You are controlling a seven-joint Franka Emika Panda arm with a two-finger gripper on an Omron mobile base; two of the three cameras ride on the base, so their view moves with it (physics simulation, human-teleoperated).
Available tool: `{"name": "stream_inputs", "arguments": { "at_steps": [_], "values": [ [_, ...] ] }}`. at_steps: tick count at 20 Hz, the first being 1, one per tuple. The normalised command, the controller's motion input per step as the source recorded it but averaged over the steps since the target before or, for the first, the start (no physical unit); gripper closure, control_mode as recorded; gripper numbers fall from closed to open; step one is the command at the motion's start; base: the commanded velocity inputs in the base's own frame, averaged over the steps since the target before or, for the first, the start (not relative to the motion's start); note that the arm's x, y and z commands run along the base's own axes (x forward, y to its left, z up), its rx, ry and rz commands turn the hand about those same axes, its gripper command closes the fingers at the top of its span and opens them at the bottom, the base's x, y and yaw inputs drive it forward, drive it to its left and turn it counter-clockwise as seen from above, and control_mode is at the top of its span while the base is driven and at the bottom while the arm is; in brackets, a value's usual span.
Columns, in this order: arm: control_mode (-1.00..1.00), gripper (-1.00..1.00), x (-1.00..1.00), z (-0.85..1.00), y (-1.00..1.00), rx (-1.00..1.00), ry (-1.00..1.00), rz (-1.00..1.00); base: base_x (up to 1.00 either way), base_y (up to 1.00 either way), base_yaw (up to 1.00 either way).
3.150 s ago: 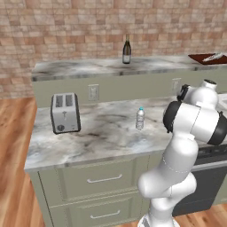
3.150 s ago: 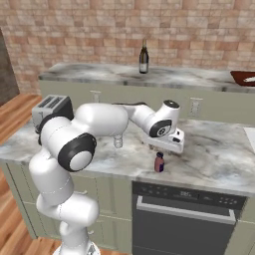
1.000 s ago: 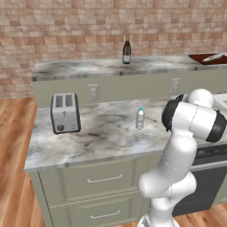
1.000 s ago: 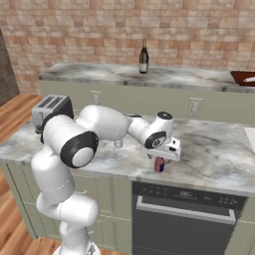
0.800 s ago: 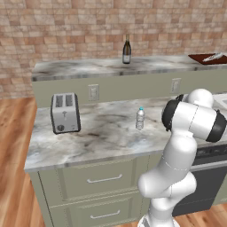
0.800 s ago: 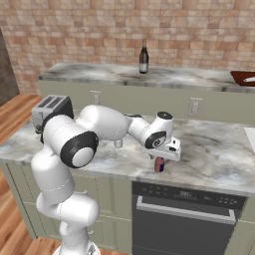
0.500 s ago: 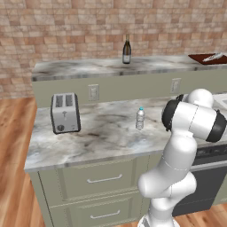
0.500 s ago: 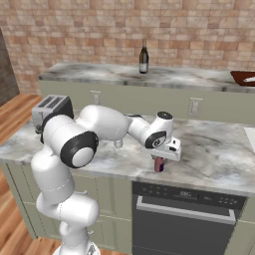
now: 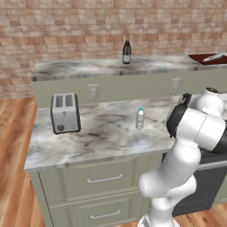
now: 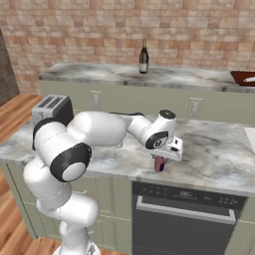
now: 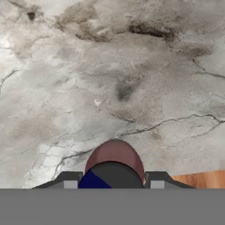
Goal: Place the drinks on the dining counter in a tight cluster.
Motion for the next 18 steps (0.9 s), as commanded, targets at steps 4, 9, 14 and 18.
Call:
{"name": "stream_inputs", "arguments": {
  "at_steps": [4, 9, 14, 18],
  "values": [
    [-1.0, 1.0, -0.53, 0.59, 0.34, -0.01, -0.06, 0.0, 0.0, 0.0, 0.0],
    [-1.0, 1.0, -0.42, 0.43, 0.69, -0.04, -0.05, -0.01, 0.0, 0.0, 0.0],
    [-1.0, 1.0, -0.34, 0.38, 0.94, -0.08, 0.0, -0.03, 0.0, 0.0, 0.0],
    [-1.0, 1.0, -0.26, 0.34, 0.99, -0.07, -0.02, -0.04, 0.0, 0.0, 0.0]
  ]
}}
